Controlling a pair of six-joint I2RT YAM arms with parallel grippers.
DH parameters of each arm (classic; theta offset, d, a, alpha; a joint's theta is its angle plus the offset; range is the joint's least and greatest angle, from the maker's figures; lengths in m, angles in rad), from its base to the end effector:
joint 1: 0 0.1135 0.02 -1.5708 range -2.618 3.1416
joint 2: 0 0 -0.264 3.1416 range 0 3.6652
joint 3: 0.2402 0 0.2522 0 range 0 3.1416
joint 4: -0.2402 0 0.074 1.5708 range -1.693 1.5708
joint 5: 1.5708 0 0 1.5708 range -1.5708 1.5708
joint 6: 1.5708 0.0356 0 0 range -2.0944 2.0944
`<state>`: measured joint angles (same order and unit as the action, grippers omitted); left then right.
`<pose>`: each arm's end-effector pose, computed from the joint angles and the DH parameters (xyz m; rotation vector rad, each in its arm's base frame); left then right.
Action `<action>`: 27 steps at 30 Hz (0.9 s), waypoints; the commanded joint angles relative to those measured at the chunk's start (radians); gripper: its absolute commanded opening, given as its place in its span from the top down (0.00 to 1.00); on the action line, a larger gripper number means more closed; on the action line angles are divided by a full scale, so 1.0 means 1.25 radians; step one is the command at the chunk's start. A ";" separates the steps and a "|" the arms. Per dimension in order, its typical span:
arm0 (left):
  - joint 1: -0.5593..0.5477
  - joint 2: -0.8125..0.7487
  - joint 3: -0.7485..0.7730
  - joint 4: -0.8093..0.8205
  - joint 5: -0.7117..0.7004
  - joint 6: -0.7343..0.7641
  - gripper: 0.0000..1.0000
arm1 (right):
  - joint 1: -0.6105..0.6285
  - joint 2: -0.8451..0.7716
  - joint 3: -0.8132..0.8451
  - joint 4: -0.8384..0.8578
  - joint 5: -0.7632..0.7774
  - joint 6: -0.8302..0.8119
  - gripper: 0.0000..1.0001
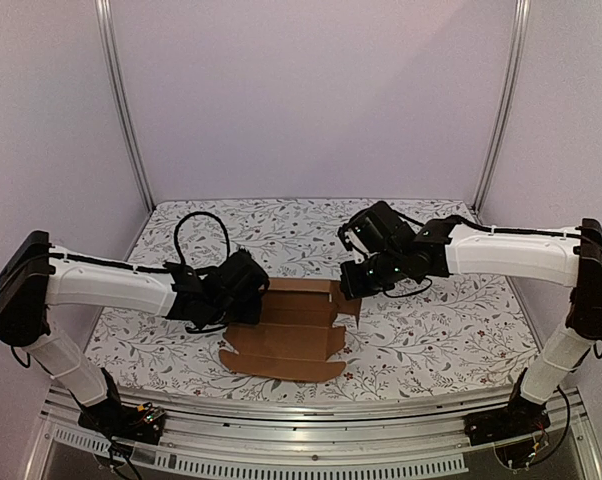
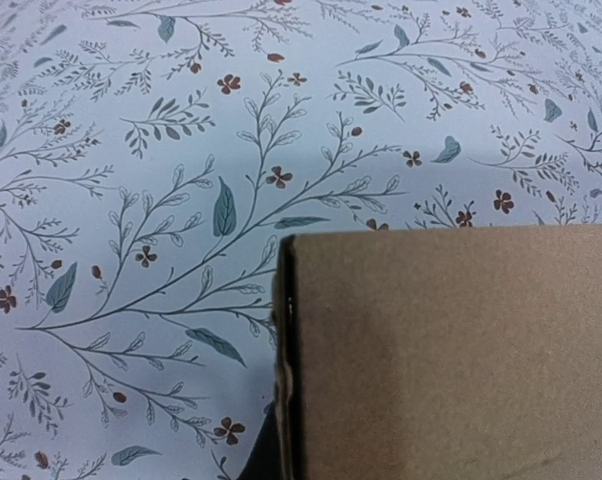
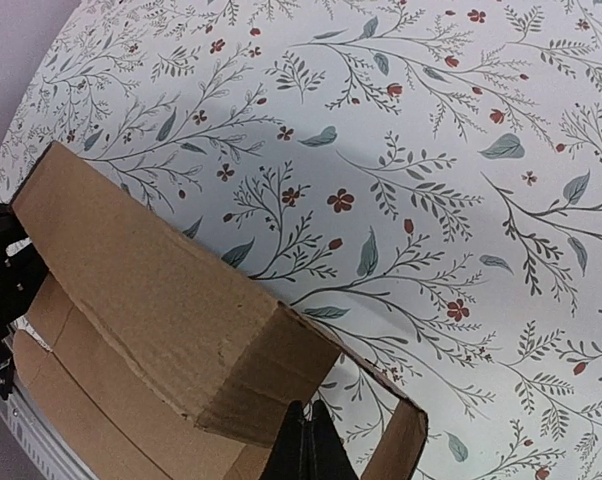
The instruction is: Fold the paper box
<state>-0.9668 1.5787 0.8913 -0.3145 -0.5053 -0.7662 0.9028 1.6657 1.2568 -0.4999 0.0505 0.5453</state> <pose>0.1880 -0.2422 0.1798 0.0600 2.4032 -0.1334 0.2250 0.2823 0.2476 -0.4336 2.5250 0.5347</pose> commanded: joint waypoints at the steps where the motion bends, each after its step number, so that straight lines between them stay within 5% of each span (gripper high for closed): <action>1: -0.012 -0.001 0.016 -0.023 0.008 -0.018 1.00 | 0.004 0.037 0.021 0.026 0.014 0.023 1.00; 27: -0.014 -0.013 0.022 0.004 0.119 -0.026 1.00 | 0.006 0.068 -0.055 0.228 -0.099 0.169 1.00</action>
<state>-0.9688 1.5787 0.9005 -0.3515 -0.4381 -0.7864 0.9028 1.7592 1.2293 -0.3443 -0.0235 0.6926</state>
